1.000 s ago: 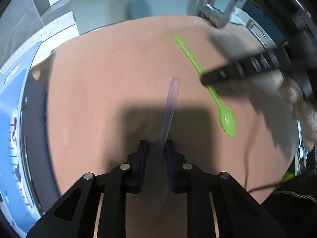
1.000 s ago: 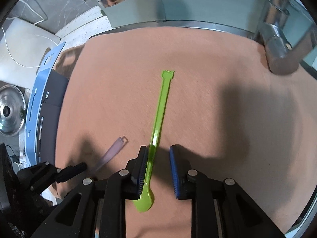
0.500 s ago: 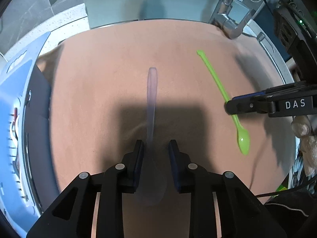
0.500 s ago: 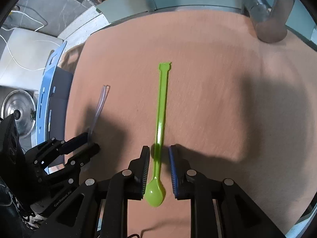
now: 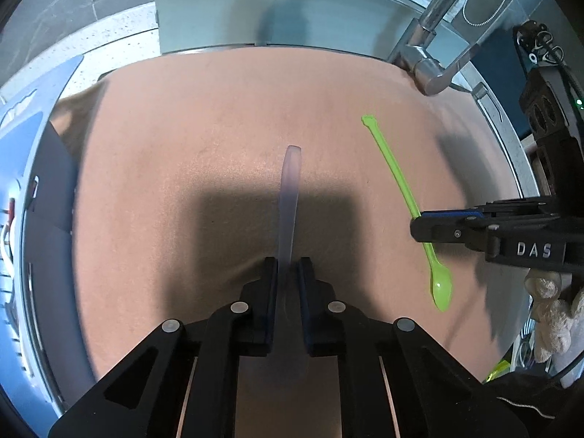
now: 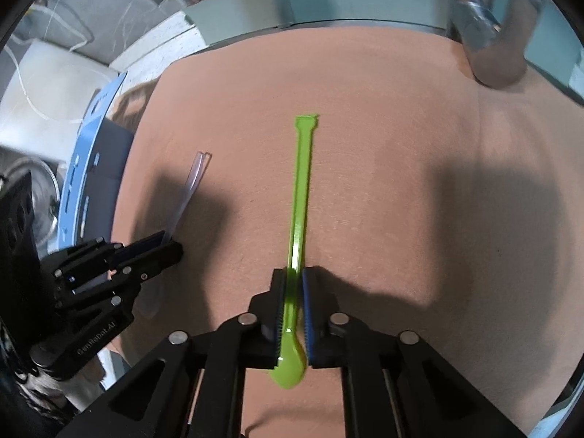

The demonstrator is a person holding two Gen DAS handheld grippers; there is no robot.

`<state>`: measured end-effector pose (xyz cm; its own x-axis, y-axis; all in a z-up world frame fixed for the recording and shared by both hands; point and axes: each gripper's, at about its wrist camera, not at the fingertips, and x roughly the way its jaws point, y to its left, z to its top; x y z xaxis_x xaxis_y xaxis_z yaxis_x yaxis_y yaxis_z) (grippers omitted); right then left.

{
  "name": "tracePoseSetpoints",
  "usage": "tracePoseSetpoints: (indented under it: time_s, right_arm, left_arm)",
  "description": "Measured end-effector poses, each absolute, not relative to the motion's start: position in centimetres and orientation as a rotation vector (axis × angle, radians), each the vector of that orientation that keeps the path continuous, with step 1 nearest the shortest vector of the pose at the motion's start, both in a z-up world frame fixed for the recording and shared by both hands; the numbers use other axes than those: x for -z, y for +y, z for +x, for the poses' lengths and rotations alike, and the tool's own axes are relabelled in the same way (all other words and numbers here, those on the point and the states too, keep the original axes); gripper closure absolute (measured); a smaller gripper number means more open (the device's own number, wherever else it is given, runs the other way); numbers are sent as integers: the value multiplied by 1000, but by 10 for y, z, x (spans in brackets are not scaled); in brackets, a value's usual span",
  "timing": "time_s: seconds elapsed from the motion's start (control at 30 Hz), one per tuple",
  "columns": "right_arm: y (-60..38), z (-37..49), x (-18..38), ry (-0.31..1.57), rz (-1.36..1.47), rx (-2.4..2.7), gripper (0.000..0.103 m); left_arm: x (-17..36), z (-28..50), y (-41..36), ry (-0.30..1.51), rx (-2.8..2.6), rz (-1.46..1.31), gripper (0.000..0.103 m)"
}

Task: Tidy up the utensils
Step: 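Lift both spoons and carry them with both tools over the blue basket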

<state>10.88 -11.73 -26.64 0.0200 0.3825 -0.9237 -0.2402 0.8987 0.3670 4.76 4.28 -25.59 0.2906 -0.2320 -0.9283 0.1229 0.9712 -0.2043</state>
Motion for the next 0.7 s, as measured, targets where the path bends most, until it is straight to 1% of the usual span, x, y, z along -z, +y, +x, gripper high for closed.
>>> tracePoseSetpoints:
  time_s: [0.07, 0.1, 0.13, 0.3, 0.43, 0.7]
  right_arm:
    - [-124, 109, 268, 1474, 178, -479, 97]
    - [-126, 108, 268, 1471, 196, -476, 97]
    - [-129, 107, 269, 1467, 222, -474, 97]
    - [-144, 104, 271, 1469, 336, -470, 97]
    - [-148, 104, 267, 1456, 348, -467, 97]
    - [-142, 104, 265, 1447, 317, -473, 97]
  left_arm:
    - [256, 47, 44, 1249, 231, -119, 93]
    - [255, 47, 44, 1246, 230, -129, 96]
    - [254, 46, 44, 1242, 229, -137, 96]
    - [251, 41, 46, 1219, 221, -171, 97]
    - [252, 39, 49, 1223, 213, -170, 97]
    - [255, 45, 35, 1262, 206, -34, 96]
